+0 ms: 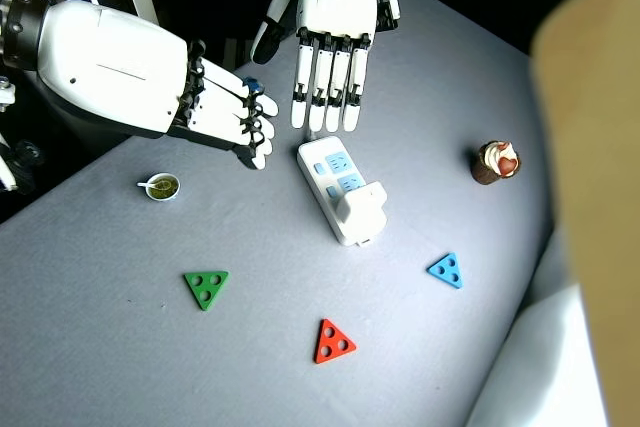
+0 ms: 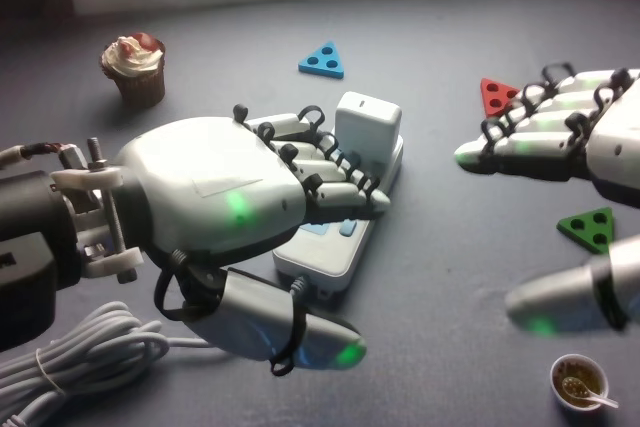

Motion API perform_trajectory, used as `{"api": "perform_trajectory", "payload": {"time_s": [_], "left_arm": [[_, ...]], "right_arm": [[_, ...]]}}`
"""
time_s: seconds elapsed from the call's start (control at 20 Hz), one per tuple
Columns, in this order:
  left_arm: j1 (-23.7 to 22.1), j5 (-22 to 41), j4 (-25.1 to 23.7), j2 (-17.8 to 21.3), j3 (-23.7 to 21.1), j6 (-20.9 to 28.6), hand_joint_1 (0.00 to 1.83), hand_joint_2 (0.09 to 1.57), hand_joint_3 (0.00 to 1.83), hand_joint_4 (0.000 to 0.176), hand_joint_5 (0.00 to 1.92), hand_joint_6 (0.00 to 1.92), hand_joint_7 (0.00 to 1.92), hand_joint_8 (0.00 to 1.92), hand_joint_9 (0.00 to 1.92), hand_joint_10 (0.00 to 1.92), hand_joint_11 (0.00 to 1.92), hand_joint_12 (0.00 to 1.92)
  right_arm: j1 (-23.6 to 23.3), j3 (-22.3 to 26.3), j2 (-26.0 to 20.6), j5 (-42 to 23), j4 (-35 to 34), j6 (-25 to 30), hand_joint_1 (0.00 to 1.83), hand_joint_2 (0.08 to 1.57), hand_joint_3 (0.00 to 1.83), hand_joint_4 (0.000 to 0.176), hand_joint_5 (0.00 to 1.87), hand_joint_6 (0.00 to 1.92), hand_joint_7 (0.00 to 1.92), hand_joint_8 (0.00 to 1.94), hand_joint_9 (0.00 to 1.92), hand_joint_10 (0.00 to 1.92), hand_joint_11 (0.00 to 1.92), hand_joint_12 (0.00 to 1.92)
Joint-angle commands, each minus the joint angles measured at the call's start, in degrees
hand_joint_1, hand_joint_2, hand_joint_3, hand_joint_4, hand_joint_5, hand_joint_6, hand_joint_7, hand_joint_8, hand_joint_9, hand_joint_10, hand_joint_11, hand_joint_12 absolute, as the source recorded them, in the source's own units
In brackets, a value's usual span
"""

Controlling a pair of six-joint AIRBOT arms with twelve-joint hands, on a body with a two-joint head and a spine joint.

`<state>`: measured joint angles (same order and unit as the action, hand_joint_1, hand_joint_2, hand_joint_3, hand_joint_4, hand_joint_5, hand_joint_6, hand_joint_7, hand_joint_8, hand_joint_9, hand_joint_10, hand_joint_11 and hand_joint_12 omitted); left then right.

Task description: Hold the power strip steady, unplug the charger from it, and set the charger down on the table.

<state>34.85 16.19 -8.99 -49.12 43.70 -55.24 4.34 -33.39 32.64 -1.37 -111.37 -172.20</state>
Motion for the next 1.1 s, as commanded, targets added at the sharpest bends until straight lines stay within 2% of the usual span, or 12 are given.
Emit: {"api": "perform_trajectory", "payload": {"time_s": [0.0,0.15,0.45,0.7,0.75,1.05], "left_arm": [[-0.87,5.00,0.19,0.07,0.19,0.01,0.03,1.05,0.01,0.000,0.25,0.00,0.28,0.00,0.28,0.00,0.00,0.55],[-1.35,3.15,0.37,-0.52,0.70,0.00,0.04,1.05,0.00,0.000,0.23,0.00,0.24,0.00,0.24,0.00,0.00,0.44],[-2.55,-2.26,0.47,-2.90,2.16,-0.01,0.06,1.05,0.00,0.000,0.21,0.00,0.22,0.00,0.21,0.00,0.00,0.42],[-3.82,-5.72,0.35,-5.16,4.05,-1.65,0.05,1.06,0.00,0.000,0.21,0.01,0.23,0.00,0.20,0.00,0.00,0.39],[-3.97,-6.55,0.35,-5.95,4.72,-1.89,0.07,1.06,0.00,0.000,0.23,0.00,0.26,0.00,0.23,0.00,0.00,0.43],[-3.58,-8.19,0.35,-9.07,7.30,-2.39,0.05,1.07,0.00,0.000,0.21,0.00,0.24,0.00,0.23,0.00,0.00,0.44]], "right_arm": [[-0.89,0.38,-0.65,-0.21,0.17,0.24,0.00,0.96,0.01,0.000,0.16,0.01,0.18,0.01,0.17,0.01,0.08,0.22],[-0.92,0.14,-0.65,-0.19,2.42,0.24,0.00,0.95,0.01,0.000,0.18,0.01,0.20,0.01,0.18,0.02,0.09,0.22],[-0.92,0.02,-0.65,0.60,1.89,0.25,0.02,0.97,0.01,0.000,0.18,0.01,0.21,0.01,0.19,0.01,0.09,0.22],[-0.92,0.34,-0.65,0.01,0.64,0.24,0.14,0.96,0.00,0.000,0.20,0.00,0.25,0.00,0.24,0.00,0.15,0.22],[-0.92,0.35,-0.65,0.01,0.66,0.24,0.23,0.97,0.00,0.000,0.18,0.00,0.22,0.00,0.22,0.00,0.13,0.21],[-1.04,0.87,-0.65,-3.14,2.69,0.22,0.39,0.94,0.01,0.000,0.15,0.00,0.18,0.00,0.18,0.00,0.09,0.25]]}}
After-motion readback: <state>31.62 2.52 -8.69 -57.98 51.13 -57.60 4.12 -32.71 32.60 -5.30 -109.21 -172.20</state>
